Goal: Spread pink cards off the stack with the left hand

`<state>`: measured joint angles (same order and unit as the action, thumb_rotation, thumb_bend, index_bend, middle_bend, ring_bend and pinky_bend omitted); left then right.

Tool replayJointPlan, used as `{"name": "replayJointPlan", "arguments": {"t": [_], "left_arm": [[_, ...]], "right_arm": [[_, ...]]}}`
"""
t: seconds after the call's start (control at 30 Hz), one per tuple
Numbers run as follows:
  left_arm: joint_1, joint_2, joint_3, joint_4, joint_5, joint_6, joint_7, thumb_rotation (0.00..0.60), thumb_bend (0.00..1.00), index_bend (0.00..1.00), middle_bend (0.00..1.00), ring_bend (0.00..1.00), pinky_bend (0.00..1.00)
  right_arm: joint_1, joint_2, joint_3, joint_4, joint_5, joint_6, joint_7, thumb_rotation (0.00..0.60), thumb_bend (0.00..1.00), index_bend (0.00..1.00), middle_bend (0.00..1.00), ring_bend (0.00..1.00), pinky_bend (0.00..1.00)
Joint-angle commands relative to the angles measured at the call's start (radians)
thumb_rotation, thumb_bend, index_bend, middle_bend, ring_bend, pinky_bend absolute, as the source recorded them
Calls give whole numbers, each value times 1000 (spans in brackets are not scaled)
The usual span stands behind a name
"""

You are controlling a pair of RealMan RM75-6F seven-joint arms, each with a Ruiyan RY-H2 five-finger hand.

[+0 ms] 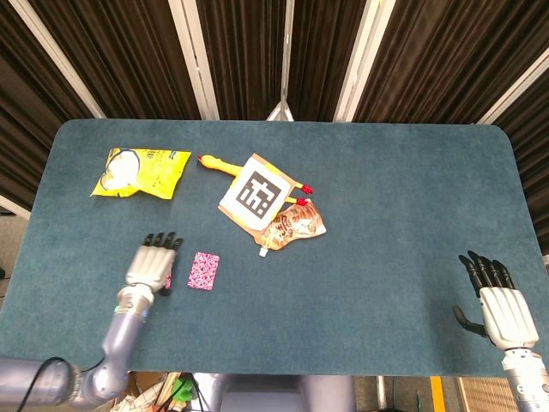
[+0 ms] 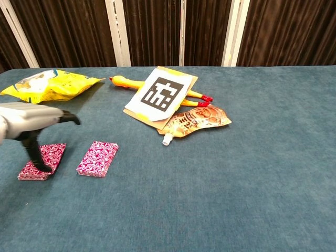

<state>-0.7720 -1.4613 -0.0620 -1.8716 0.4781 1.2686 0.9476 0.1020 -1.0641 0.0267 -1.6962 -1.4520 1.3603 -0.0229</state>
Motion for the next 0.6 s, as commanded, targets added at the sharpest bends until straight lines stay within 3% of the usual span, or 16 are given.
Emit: {"name": "replayJointPlan", "arguments": {"t": [0.03,0.27,0.6], "left_arm": [[23,28,26,15,10,-28,-35,600,238,116,0,0,0],[41,25,57,66,19,-73,-71,600,238,145,0,0,0],[47,4,59,106,30,-77,-88,600,238,157,0,0,0]], "right_arm": [[0,-1,0,-1,0,0,-3,600,363,0,0,0,19],[0,-1,2,-1,6,-2,-4,600,362,0,0,0,18],[1,0,1,0,5,-3,-1,600,363,0,0,0,18]]}}
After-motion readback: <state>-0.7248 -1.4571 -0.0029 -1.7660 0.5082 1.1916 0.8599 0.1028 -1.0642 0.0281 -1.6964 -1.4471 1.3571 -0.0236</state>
